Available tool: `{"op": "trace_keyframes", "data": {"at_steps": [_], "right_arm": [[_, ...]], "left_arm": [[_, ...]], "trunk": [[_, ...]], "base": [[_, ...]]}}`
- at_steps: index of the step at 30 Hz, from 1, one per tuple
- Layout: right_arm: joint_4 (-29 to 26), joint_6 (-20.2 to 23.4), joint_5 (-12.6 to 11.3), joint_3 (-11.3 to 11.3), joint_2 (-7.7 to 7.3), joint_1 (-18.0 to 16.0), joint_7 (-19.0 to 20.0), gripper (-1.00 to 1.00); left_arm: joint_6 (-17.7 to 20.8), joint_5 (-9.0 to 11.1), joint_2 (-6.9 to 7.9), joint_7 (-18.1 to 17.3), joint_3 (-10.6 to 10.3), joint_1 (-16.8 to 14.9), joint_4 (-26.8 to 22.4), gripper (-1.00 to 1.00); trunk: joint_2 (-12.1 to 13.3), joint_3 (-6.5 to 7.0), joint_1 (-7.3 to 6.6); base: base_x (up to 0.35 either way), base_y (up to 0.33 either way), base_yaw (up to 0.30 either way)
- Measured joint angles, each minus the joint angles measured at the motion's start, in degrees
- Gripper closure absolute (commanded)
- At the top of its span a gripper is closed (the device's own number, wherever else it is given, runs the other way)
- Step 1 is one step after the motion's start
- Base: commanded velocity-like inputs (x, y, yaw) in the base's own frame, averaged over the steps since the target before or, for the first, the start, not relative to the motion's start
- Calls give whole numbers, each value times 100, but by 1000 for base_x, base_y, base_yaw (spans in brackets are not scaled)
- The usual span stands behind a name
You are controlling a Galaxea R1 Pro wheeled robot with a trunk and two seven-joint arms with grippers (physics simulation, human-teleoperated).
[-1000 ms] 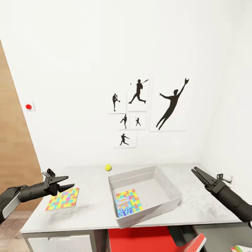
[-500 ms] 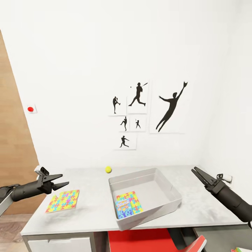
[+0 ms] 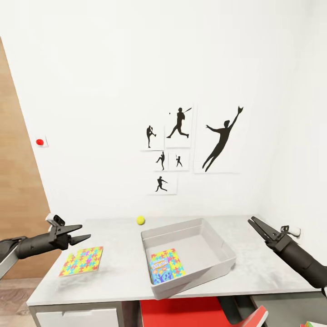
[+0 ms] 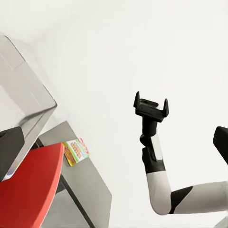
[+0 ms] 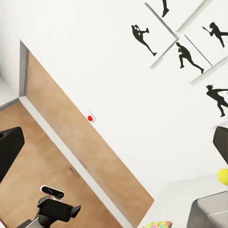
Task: Put all the toys in the child's room - the three board games (two on the bed and one on the table), the two jigsaw puzzles on the table, and the tennis ball on the table - inside the toy box on the table in the child's room.
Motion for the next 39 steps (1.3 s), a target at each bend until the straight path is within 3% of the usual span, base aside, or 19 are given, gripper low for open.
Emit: {"op": "trace_keyframes", "data": {"at_steps": [12,29,39], "right_arm": [[3,0,5,3,0,0,-32,-100],[8,0,4,-1,-2,1,-38,-100],[4,-8,6,0,3,0,-46,-100]], "left_arm": [[3,-4,-8,0,-7,1,-47,-100],[-6,-3,5,-1,-16,0,-56,-100],[-13,-4,12,0,18,2,-57,-100]], "trunk": [[1,0,3],[2,-33,2],[0,-38,0]], "base": [[-113,26,-4],[-118,60,-225],[-56,30,-41]]}}
